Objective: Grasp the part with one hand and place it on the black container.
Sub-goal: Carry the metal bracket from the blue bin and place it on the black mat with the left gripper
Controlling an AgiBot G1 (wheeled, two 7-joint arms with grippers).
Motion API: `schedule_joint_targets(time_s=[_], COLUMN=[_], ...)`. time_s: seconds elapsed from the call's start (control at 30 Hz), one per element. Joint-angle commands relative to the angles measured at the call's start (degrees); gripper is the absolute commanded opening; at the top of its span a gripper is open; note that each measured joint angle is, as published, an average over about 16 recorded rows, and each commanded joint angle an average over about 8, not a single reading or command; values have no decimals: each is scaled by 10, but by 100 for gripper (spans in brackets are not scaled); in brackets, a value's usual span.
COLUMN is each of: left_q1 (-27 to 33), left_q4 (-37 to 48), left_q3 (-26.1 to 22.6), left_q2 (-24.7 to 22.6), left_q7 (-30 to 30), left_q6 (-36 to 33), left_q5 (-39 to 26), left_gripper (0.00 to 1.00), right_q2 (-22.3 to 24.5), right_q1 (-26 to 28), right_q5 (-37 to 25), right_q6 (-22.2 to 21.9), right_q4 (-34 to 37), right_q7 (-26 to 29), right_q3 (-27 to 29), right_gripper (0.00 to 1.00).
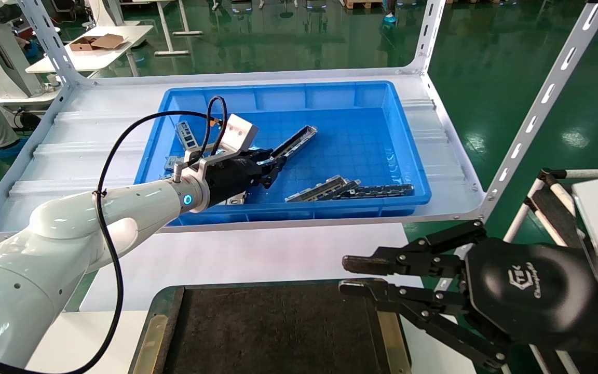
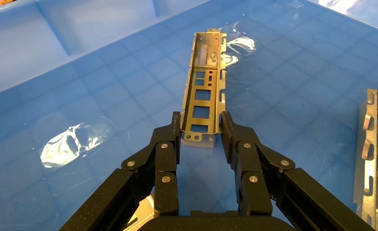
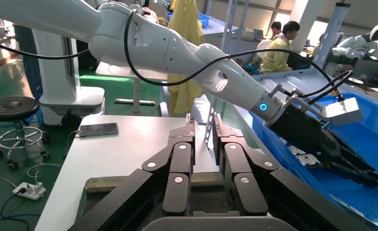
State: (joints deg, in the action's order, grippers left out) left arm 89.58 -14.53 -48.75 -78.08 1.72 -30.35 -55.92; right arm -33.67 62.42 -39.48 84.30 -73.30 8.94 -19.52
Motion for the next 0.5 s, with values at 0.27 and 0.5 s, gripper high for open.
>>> schedule_joint_targets(time_s=[0.27, 0.5], left_q1=[9, 23], left_q4=[0, 12], left_q3=[-10, -2], left_q2=[2, 8], left_q7=[3, 16], left_q6=[-1, -28], left_q5=[29, 60], left_gripper=[0, 0], right_q2=[0, 0], right_q1=[0, 0], right_q5=[0, 0], right_q6=[0, 0], right_q4=[0, 0], right_q7=[0, 0], right_q3=[0, 0], right_gripper=[0, 0])
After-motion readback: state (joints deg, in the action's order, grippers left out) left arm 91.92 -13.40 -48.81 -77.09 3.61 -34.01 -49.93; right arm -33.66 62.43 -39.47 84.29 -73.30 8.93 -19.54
